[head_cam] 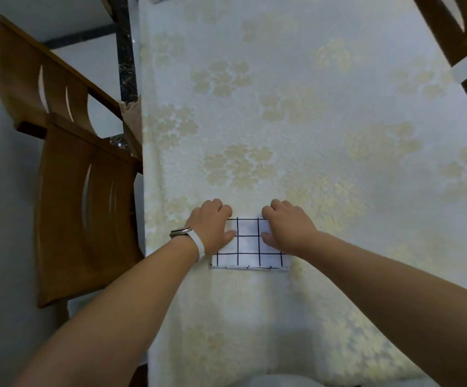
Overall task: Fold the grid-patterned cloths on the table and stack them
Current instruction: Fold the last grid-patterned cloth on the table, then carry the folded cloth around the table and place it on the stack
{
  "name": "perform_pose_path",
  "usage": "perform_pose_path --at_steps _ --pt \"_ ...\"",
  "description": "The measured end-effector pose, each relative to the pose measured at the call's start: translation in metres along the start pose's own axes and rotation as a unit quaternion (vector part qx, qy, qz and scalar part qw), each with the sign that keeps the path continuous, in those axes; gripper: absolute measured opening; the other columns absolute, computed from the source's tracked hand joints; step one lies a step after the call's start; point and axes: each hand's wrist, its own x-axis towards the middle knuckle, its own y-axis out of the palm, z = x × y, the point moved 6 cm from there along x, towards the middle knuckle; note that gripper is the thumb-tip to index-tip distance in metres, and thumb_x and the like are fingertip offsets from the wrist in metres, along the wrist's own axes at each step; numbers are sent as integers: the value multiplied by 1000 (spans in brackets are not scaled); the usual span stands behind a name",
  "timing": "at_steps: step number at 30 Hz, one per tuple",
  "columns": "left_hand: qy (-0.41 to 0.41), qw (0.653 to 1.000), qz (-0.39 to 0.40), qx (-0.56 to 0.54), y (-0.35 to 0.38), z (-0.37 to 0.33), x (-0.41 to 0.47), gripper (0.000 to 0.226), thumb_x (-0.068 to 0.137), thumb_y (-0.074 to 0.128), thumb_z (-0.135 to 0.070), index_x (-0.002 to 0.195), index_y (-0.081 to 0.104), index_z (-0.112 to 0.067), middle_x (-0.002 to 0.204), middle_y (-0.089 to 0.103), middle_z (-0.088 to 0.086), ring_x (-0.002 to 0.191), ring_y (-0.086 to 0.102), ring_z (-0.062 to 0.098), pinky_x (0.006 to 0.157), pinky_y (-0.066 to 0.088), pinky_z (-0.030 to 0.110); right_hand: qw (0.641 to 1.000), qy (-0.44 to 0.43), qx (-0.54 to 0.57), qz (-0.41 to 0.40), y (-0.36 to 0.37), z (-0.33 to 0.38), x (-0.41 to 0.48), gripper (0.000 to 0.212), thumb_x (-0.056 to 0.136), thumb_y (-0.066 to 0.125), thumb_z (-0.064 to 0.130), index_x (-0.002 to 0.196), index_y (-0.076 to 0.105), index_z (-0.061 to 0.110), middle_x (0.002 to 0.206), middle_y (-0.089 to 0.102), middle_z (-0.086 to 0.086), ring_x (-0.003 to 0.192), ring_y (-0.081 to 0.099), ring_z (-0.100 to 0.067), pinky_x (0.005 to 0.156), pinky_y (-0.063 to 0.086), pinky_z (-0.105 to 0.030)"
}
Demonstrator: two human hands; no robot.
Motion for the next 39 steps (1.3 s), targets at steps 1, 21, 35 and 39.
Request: perform_pose_path --at_steps 1,21,35,39 --pt "-2 1000 6 -2 -1 0 1 42 87 56 -49 119 52 -21 117 48 2 107 46 23 88 42 37 1000 3 7 2 0 0 1 38 88 56 37 117 52 13 113 50 -8 102 48 -28 79 39 -37" --pt "-229 735 -53 -637 9 13 -75 4 84 71 -14 86 68 -13 73 63 4 72 58 21 67 48 33 802 274 519 -111 -16 -10 -81 13 79 64 12 72 52 11 66 41 -9 58 37 -18 54 27 -28" --pt "-167 593 -51 -786 -31 -18 -135 18 89 63 -6 106 62 1 90 69 20 74 67 30 70 58 44 680 257 664 -176 -12 37 -170 12 89 60 4 99 63 -2 96 69 -21 81 67 -30 69 57 -39" --pt "-150 634 -28 -758 -24 -28 -150 22 89 64 -9 108 62 0 92 68 15 77 64 28 70 53 39 643 303 670 -217 -8 39 -200 15 88 60 11 98 64 -1 90 66 -19 79 63 -32 69 50 -44"
